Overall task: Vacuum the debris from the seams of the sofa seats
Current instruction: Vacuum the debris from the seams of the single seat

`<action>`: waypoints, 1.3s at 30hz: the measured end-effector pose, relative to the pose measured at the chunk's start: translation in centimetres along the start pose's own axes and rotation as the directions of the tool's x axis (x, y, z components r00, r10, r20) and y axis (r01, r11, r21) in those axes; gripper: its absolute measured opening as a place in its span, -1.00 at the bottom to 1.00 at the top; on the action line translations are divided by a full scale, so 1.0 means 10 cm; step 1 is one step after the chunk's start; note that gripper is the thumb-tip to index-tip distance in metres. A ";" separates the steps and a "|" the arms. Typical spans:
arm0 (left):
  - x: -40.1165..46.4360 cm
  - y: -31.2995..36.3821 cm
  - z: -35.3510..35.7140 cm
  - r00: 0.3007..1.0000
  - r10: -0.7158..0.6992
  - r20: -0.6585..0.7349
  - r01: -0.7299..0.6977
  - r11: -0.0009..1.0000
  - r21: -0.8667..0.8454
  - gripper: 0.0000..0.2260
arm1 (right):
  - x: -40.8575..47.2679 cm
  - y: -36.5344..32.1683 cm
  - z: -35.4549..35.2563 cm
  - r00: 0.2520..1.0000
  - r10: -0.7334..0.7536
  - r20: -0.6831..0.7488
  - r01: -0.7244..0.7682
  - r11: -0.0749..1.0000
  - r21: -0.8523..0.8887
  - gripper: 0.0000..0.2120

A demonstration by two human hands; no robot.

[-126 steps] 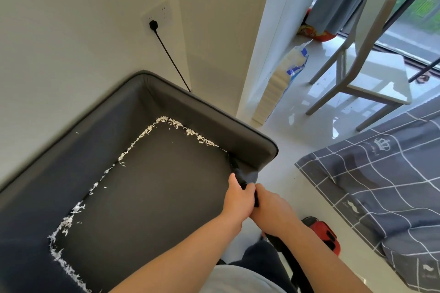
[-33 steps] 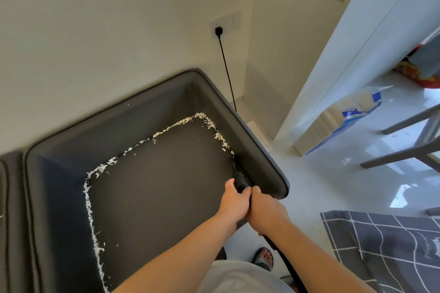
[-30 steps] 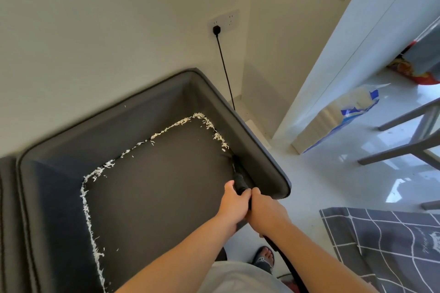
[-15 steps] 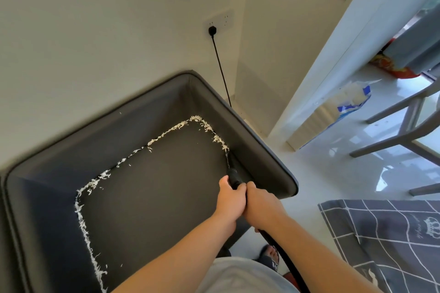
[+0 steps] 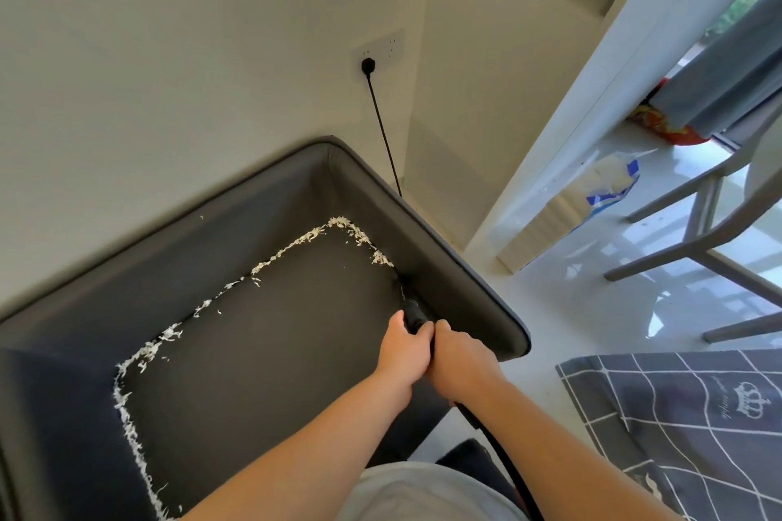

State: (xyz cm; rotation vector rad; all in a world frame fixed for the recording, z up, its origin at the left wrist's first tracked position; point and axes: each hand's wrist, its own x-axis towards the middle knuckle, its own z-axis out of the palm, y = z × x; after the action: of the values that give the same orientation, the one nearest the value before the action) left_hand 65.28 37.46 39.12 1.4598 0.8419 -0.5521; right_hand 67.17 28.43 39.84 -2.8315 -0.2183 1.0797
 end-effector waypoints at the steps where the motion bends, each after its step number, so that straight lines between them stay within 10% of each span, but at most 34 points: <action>1: 0.02 0.02 -0.03 1.000 -0.009 0.002 0.009 1.000 0.010 -0.39 | 0.03 -0.03 0.01 1.000 0.001 0.004 -0.001 1.000 0.002 -0.59; 39: 0.12 0.42 0.22 0.999 0.006 -0.050 -0.006 1.000 0.008 -0.44 | 0.29 0.10 -0.43 0.994 -0.100 0.042 0.101 0.994 -0.037 -0.48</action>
State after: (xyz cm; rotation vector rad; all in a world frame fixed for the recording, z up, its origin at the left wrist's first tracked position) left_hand 69.65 35.81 40.62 1.4878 0.8750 -0.5165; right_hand 72.28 27.70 41.00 -2.7999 -0.3848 1.1242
